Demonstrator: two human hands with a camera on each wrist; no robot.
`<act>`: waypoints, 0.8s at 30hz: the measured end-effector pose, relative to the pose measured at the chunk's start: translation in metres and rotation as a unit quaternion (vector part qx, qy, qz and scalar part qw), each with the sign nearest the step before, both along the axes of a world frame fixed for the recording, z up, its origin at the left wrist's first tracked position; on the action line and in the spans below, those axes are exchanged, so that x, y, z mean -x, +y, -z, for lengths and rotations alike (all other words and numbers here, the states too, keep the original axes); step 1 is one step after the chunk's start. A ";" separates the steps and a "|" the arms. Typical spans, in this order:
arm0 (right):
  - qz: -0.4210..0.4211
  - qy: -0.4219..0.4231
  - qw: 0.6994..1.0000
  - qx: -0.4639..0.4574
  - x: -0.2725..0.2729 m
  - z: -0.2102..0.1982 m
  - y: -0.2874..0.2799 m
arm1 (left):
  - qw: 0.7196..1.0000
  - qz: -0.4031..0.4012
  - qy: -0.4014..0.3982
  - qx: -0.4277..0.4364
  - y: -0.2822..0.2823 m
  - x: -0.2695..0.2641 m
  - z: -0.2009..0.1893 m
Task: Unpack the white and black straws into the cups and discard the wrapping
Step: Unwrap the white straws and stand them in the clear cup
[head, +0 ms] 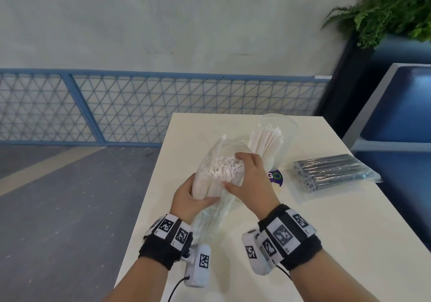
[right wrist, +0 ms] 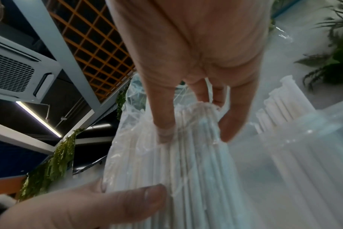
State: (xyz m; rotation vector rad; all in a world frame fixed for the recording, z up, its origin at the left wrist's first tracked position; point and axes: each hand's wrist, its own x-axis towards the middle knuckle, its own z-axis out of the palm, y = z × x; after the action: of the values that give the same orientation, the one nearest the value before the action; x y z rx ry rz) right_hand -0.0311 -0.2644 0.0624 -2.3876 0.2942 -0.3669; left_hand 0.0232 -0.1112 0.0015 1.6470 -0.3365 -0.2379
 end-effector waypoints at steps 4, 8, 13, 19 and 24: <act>-0.017 0.004 0.987 -0.163 -0.003 0.001 -0.003 | 0.999 0.037 0.008 0.029 0.004 -0.005 -0.006; -0.056 -0.009 0.970 -0.236 -0.005 0.010 -0.004 | 0.998 0.050 0.016 0.040 0.004 -0.014 -0.010; -0.042 -0.042 0.997 -0.050 -0.010 0.020 -0.006 | 0.999 0.026 0.009 0.040 0.006 -0.016 -0.009; -0.114 -0.032 0.993 -0.028 -0.005 0.024 -0.006 | 0.998 0.040 0.014 0.046 0.004 -0.013 -0.011; -0.087 -0.047 0.995 -0.023 -0.002 0.028 0.000 | 1.000 0.027 0.004 0.015 0.005 -0.016 -0.008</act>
State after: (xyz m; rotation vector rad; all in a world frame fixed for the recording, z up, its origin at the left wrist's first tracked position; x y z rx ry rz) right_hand -0.0295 -0.2642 0.0341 -2.3206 0.0512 -0.3863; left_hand 0.0389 -0.1065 0.0091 1.6084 -0.3759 -0.2790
